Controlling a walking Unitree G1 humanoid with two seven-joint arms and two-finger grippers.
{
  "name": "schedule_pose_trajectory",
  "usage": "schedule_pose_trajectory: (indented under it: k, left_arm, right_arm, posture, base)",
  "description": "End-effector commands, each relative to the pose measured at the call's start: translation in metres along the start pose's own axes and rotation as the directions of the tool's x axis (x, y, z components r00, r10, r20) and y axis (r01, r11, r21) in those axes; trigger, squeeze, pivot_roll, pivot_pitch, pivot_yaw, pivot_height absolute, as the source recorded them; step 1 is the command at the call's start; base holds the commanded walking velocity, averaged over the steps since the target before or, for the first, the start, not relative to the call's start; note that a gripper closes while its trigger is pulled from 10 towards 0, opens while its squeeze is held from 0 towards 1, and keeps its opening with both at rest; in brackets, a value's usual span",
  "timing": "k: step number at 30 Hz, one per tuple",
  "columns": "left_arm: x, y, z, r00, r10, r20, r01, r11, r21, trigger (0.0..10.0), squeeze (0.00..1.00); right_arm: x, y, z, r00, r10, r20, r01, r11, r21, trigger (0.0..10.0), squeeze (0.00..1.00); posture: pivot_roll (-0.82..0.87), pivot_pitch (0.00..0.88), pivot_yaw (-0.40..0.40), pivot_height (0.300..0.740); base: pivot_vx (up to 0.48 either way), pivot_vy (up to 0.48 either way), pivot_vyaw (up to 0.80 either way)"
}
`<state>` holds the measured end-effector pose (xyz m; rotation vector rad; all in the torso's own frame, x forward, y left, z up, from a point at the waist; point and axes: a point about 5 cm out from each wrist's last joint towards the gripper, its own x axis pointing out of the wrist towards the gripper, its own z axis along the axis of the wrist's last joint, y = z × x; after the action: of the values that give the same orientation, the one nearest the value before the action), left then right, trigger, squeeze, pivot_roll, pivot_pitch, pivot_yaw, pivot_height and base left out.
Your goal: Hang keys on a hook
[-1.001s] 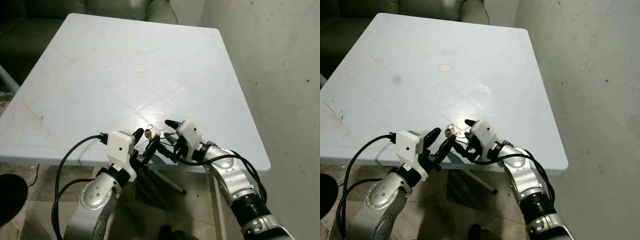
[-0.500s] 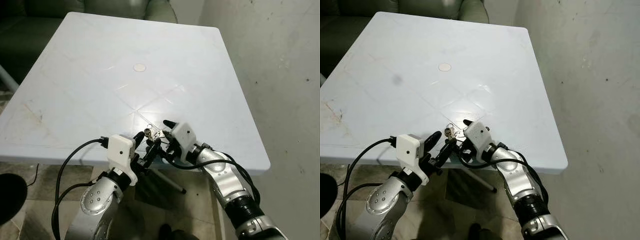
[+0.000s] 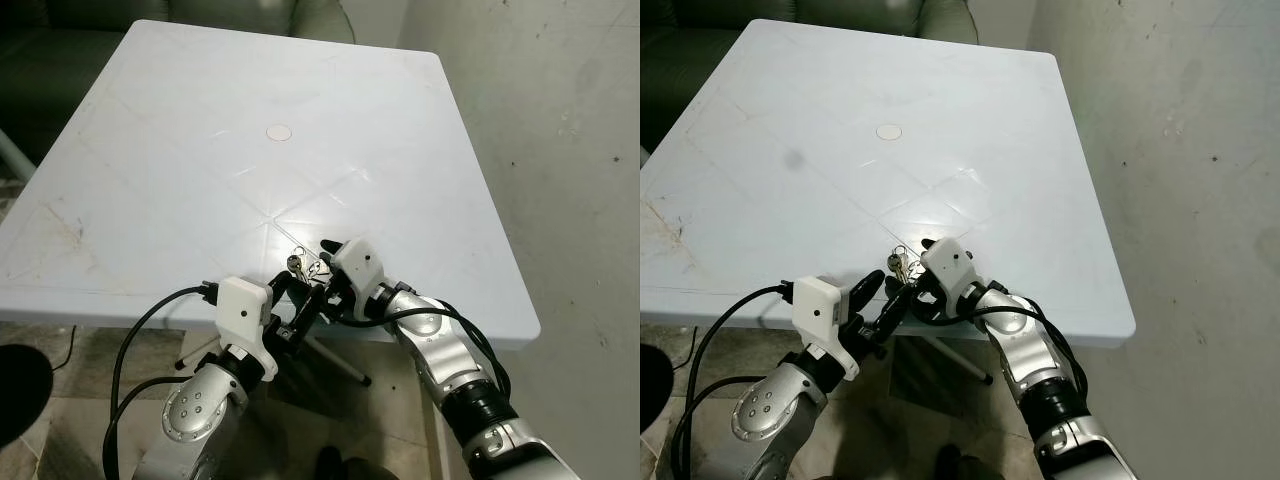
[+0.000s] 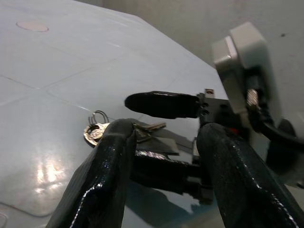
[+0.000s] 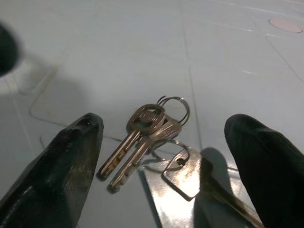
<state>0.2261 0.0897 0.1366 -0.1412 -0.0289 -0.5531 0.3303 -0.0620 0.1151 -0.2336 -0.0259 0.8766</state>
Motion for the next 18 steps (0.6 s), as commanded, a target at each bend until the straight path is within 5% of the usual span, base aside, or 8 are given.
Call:
schedule_pose_trajectory:
  k: [1,13,15,18]
  left_arm:
    - [-0.002,-0.005,0.001,1.0,-0.007,-0.006,0.007,1.0,0.008,10.0,0.0]
    - [-0.007,-0.009,0.002,1.0,0.01,-0.011,-0.01,1.0,-0.01,10.0,0.0]
    - [-0.007,-0.009,0.003,1.0,0.013,-0.008,-0.013,1.0,-0.011,10.0,0.0]
    - [-0.006,-0.008,0.003,1.0,0.018,-0.007,-0.018,1.0,-0.011,10.0,0.0]
  right_arm:
    - [-0.002,-0.006,0.0,1.0,-0.01,0.008,0.01,1.0,0.012,10.0,0.0]
    - [0.001,-0.014,0.004,0.999,0.027,0.018,-0.028,0.999,0.02,9.5,0.0]
    - [0.001,-0.017,0.004,0.999,0.028,0.023,-0.029,0.999,0.024,0.5,0.0]
    - [0.001,-0.02,0.005,0.999,0.026,0.025,-0.026,0.999,0.026,0.0,0.0]
  posture:
    - [0.11,0.21,-0.099,0.74]
    - [0.12,0.211,-0.106,0.74]
    - [0.12,0.212,-0.107,0.74]
    - [0.12,0.212,-0.107,0.74]
  base:
    - [0.0,0.0,0.0]
    - [0.0,0.0,0.0]
    - [0.0,0.0,0.0]
    - [0.0,0.0,0.0]
